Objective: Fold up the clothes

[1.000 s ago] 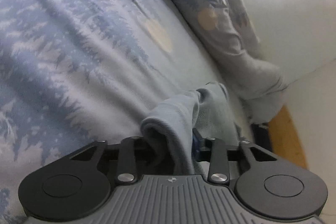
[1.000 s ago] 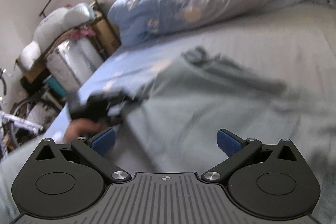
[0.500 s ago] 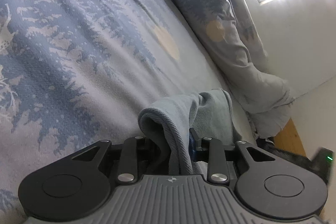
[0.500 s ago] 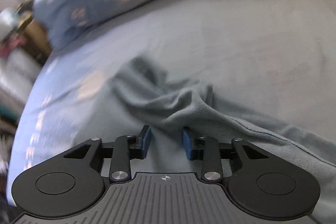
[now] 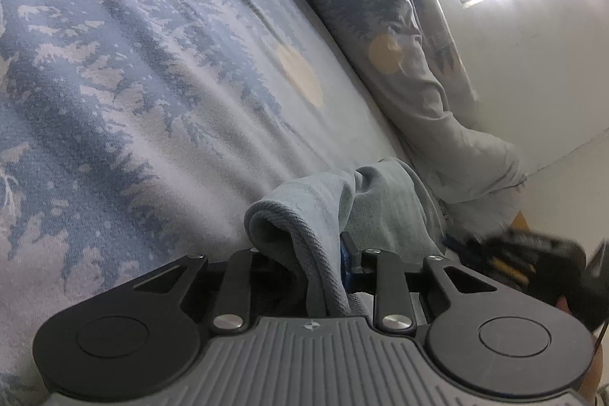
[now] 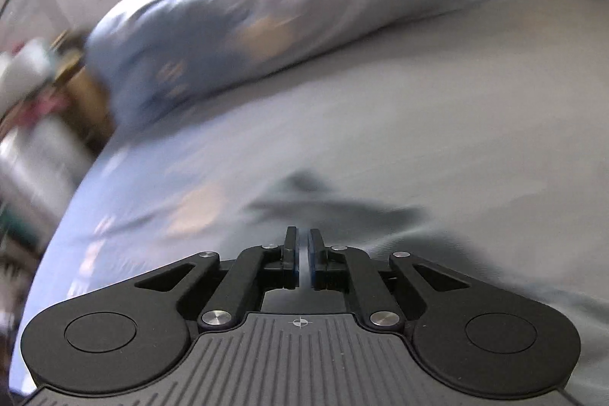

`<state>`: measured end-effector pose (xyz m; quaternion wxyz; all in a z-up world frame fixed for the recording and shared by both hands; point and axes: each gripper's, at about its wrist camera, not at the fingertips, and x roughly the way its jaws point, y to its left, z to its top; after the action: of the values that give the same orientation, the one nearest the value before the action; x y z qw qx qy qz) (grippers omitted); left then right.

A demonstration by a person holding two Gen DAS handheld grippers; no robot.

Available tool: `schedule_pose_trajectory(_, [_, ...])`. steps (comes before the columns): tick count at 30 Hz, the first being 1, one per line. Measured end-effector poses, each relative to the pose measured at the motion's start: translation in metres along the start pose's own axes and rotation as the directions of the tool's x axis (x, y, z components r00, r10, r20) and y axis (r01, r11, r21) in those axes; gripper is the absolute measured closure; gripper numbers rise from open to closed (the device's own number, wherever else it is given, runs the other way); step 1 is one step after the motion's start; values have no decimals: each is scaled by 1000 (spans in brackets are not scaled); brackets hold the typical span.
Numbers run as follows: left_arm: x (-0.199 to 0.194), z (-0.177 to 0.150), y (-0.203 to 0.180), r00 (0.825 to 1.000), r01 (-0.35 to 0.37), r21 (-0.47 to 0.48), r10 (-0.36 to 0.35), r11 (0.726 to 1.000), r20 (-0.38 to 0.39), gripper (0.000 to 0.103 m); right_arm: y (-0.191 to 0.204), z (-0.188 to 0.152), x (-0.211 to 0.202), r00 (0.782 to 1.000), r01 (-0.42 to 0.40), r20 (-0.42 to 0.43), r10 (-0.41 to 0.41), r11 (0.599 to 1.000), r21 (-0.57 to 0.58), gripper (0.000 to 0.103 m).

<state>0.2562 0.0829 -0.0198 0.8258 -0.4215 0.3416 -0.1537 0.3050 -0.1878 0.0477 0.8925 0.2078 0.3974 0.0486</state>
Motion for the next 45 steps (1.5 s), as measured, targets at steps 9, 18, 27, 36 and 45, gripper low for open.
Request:
schedule_pose_trajectory(9, [-13, 4, 19, 999, 36, -2, -36, 999, -16, 77, -3, -7, -12, 966, 230, 162, -202, 957, -175, 47])
schedule_pose_trajectory(18, [-44, 5, 48, 986, 165, -121, -166, 979, 3, 82, 26, -111, -113, 988, 143, 123, -95, 868, -476, 10])
schedule_pose_trajectory(27, [-94, -8, 15, 952, 305, 16, -304, 952, -41, 83, 80, -227, -126, 971, 236, 209, -120, 650, -723, 10])
schedule_pose_trajectory(36, [-128, -33, -11, 949, 311, 113, -302, 944, -87, 85, 100, -236, -112, 944, 326, 279, -176, 628, -707, 10])
schedule_pose_trajectory(45, [-159, -64, -72, 940, 320, 301, -263, 898, -216, 85, 74, -213, -184, 962, 184, 274, -7, 755, -630, 10])
